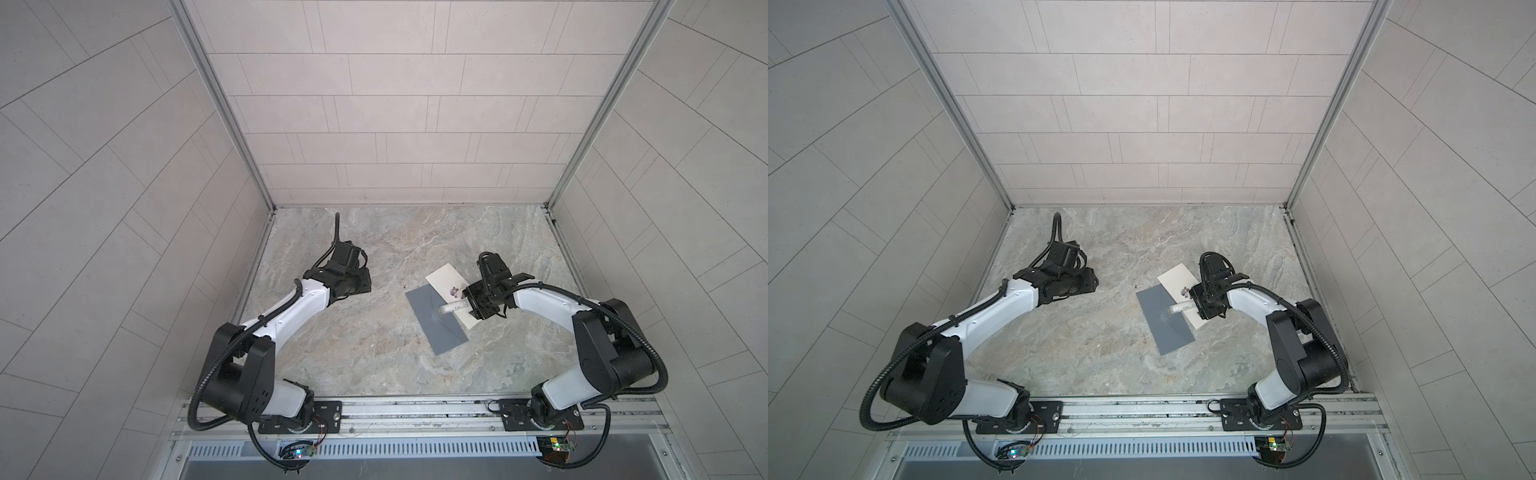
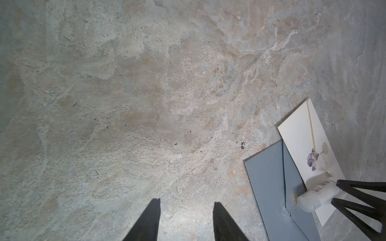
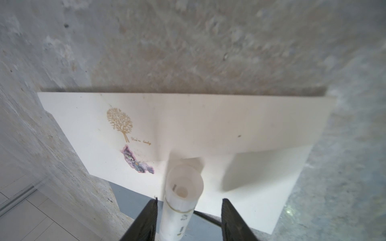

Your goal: Place the letter into the envelope and seal it

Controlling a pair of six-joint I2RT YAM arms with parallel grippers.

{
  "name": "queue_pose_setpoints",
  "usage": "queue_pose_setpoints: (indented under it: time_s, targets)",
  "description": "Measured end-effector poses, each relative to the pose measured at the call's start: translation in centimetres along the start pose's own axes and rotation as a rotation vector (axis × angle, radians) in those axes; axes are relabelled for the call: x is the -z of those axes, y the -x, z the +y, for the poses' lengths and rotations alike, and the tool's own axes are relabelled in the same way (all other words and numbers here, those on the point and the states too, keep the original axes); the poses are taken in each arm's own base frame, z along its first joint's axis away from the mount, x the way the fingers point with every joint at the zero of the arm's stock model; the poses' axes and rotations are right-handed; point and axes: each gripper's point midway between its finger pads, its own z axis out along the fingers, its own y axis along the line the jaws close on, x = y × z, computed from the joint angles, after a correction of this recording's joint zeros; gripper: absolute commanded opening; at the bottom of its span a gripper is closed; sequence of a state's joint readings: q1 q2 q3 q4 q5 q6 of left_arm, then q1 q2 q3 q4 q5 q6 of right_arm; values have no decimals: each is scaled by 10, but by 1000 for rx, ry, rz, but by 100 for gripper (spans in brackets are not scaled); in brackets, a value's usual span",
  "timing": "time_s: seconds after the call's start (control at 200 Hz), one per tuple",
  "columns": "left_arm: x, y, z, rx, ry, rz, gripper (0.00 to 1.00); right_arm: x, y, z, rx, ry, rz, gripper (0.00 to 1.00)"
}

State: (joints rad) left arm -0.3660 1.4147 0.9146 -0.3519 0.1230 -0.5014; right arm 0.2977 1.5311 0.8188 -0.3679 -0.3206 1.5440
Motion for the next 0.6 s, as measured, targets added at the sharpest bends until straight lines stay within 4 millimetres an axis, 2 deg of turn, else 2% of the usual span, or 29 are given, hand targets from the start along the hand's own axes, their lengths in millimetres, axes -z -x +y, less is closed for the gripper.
queue_pose_setpoints:
  time_s: [0.175,0.275,0.345,0.415,0.45,0.49,0.515,0.535,0.555,0.575,0.6]
  targets:
    - [1,3,8,10,36,-14,51,2,2,0,10,-7,-9,55]
    - [8,9,20,28,89,-56,52,12,7,8,57,-9,-42,55]
    - [20,14,34,45,139,-109,55,29,14,23,105,18,-90,55]
    - [35,18,54,67,203,-173,60,56,29,37,146,65,-164,56]
    - [42,20,67,80,245,-204,65,71,41,41,158,88,-213,57]
    - [49,22,82,93,295,-231,81,89,56,42,165,109,-274,58]
    - [54,23,92,110,327,-246,92,100,66,42,169,118,-313,62]
    - [58,24,102,120,362,-258,95,109,75,40,166,124,-353,66]
    - [61,24,110,123,392,-267,96,118,83,38,166,126,-390,76]
    - [64,24,118,135,422,-277,97,128,92,35,175,125,-433,81]
    - [69,25,129,145,466,-291,99,140,103,30,172,124,-498,97]
